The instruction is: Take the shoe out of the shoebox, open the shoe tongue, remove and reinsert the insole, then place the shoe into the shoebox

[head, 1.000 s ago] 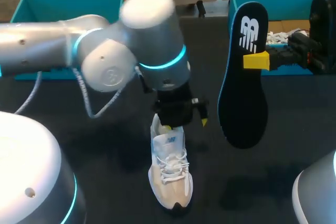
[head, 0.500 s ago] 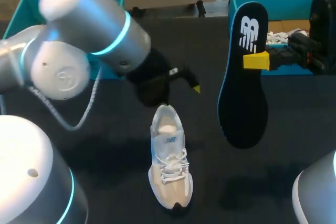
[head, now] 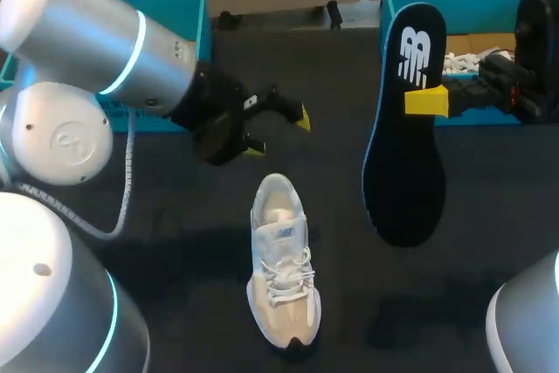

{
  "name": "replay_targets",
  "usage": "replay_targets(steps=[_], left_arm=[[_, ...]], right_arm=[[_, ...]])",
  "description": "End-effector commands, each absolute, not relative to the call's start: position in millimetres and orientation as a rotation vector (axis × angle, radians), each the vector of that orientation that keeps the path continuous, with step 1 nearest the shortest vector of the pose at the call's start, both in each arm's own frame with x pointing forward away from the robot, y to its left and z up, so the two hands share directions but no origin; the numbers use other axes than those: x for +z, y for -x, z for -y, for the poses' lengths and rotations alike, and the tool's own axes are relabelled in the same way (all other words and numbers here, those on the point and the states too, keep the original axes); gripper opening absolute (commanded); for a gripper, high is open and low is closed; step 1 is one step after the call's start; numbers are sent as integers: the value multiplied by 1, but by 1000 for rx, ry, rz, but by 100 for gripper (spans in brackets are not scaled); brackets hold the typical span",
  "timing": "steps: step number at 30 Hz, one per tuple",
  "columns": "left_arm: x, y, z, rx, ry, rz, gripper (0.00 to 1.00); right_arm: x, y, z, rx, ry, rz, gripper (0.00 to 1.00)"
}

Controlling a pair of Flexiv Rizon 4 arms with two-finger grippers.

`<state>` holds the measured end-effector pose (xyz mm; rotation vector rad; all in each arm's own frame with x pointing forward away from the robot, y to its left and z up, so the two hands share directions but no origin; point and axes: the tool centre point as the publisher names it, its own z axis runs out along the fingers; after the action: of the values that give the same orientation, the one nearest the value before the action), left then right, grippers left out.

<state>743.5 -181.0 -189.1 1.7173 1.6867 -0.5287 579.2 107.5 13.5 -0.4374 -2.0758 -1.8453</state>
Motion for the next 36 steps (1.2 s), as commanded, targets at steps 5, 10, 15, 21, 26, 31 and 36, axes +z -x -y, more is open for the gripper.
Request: replay_targets(steps=[5, 10, 15, 21, 26, 31, 36], left_arm=[[-174, -752, 171, -809, -1543, -1400, 100], [-163, -761, 173, -895, -1500, -1336, 100], [-152, -763, 175, -949, -1445, -1259, 100], [-135, -763, 177, -975, -1379, -1199, 100], [-122, -762, 180, -1014, -1334, -1170, 100], [-116, -763, 178, -1017, -1261, -1176, 100], [-113, -768, 173, -1035, -1201, -1207, 100]], right_arm=[[13, -580, -109, -1843, 440, 2076, 0], [13, -580, -109, -1843, 440, 2076, 0], [13, -580, -109, -1843, 440, 2076, 0], [13, -580, -109, -1843, 440, 2076, 0], [11, -594, -109, -1816, 452, 2058, 0], [2, -633, -107, -1800, 472, 1977, 0], [-8, -670, -104, -1770, 505, 1932, 0]])
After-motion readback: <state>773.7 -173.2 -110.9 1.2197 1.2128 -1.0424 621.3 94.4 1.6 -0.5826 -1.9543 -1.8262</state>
